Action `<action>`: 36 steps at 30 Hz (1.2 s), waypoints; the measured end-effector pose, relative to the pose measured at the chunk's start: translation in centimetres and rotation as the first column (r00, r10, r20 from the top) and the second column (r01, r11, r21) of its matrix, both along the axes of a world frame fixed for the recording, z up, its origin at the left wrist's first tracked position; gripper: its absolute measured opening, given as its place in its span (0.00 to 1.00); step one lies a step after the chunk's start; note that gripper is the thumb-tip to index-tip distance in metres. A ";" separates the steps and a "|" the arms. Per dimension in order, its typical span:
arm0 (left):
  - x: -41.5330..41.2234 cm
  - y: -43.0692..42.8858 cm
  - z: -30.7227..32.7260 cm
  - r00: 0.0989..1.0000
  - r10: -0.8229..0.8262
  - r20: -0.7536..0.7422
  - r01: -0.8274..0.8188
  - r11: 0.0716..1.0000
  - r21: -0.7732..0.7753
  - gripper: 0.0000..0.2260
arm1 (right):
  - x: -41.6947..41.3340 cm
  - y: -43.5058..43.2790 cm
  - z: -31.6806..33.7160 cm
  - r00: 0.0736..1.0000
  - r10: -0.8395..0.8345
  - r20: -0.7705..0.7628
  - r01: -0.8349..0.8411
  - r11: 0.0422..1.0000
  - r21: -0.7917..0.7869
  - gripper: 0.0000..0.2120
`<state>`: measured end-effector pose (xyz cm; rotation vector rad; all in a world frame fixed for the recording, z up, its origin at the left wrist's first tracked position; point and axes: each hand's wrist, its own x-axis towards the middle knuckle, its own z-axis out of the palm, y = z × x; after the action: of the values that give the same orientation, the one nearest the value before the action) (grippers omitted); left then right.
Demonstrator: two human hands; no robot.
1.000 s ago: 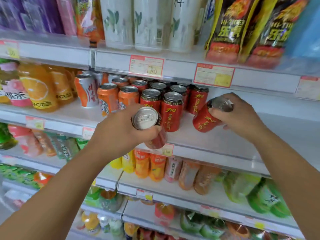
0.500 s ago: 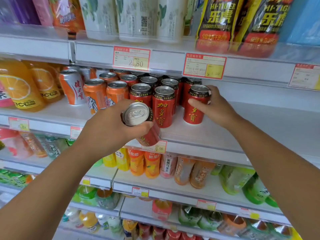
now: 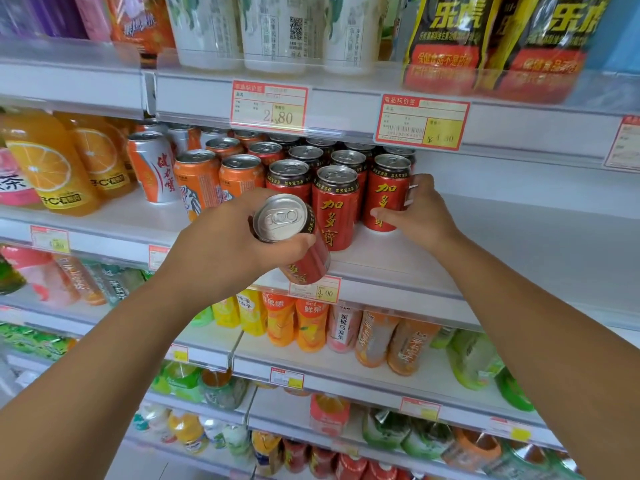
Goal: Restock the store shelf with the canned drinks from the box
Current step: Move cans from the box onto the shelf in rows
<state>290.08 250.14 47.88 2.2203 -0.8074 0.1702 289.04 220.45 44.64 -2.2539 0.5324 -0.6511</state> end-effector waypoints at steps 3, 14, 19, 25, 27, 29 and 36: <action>0.0 -0.2 0.1 1.000 -0.013 -0.004 0.013 1.000 -0.009 0.25 | 0.1 0.3 -0.1 1.000 0.013 -0.006 -0.012 0.999 0.044 0.38; -0.6 -5.0 1.7 0.986 -0.167 -0.011 0.166 0.984 -0.063 0.17 | -8.9 8.9 0.8 0.864 0.480 0.154 -0.492 0.869 0.054 0.37; -0.7 -7.3 1.5 0.975 -0.211 -0.063 0.203 0.972 -0.117 0.28 | -8.9 7.3 0.6 0.947 0.202 0.248 -0.233 0.967 0.101 0.33; 2.0 -5.1 -2.8 0.993 -0.116 -0.009 0.116 0.993 -0.008 0.19 | -7.4 4.9 -0.3 0.984 0.029 0.175 -0.053 0.989 0.135 0.33; 2.7 -4.2 -4.9 0.989 -0.107 0.103 0.095 0.989 0.113 0.19 | -6.7 4.8 -0.6 0.992 0.020 0.127 -0.036 0.991 0.126 0.34; 3.3 -3.5 -6.6 0.967 -0.105 0.234 0.063 0.982 0.178 0.21 | -6.0 4.7 -0.7 0.994 0.028 0.104 -0.040 0.994 0.106 0.35; 3.8 -3.7 -9.7 0.934 -0.026 0.356 0.017 0.999 0.028 0.24 | -4.8 4.7 -0.6 0.997 0.069 0.026 -0.070 0.997 0.039 0.37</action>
<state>293.89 246.42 38.14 2.2330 -1.0314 0.5695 284.26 225.12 44.03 -2.2142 0.4489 -0.6267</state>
